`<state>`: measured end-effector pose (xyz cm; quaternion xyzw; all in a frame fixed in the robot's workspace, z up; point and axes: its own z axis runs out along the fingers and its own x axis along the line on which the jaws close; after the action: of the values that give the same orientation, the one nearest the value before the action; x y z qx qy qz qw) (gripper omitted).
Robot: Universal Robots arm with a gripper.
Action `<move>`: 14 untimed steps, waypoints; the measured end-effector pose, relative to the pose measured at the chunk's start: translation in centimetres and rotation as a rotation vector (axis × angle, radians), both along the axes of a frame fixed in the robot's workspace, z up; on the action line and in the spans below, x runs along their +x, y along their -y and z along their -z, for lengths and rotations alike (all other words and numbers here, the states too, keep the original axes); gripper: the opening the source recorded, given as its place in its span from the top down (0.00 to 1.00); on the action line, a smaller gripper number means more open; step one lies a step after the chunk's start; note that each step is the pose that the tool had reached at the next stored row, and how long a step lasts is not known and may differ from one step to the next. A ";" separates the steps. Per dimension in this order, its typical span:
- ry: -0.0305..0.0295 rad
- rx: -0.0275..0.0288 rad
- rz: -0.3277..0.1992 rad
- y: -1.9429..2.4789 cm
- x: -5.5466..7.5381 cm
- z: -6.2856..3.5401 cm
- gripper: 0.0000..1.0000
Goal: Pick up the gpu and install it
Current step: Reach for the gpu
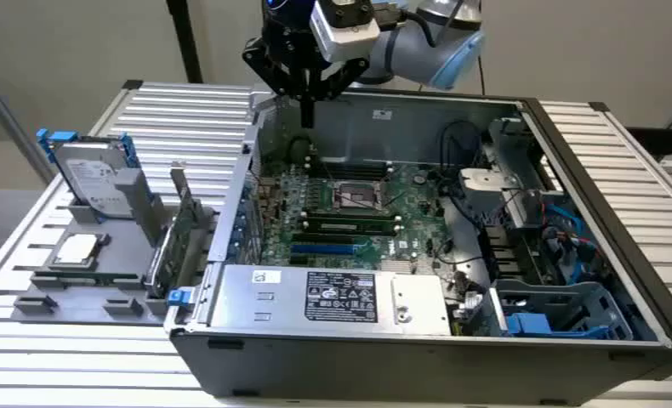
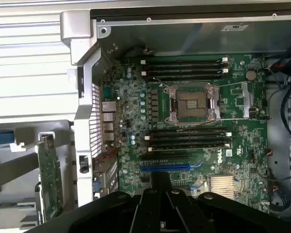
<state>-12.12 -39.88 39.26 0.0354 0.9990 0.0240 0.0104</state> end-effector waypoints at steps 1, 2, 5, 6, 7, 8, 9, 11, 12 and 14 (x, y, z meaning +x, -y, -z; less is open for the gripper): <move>-0.0001 0.0000 0.000 0.00 0.0 0.00 1.00; 0.0000 0.0000 0.000 0.00 0.0 0.00 1.00; -0.0001 0.0000 0.000 0.00 0.0 0.00 1.00; 0.0000 0.0000 0.000 0.00 0.0 0.00 1.00; 0.0000 0.0000 0.000 0.00 0.0 0.00 1.00; 0.0000 0.0000 0.000 0.00 0.0 0.00 1.00; -0.0001 -0.0001 0.000 0.00 0.0 0.00 1.00; 0.0000 0.0000 0.000 0.00 0.0 0.00 1.00; 0.0000 0.0000 0.000 0.00 -0.1 0.00 1.00; -0.0003 -0.0003 0.000 0.18 -0.4 -0.02 1.00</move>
<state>-12.51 -40.06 39.28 0.0354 0.9990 0.0239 0.0102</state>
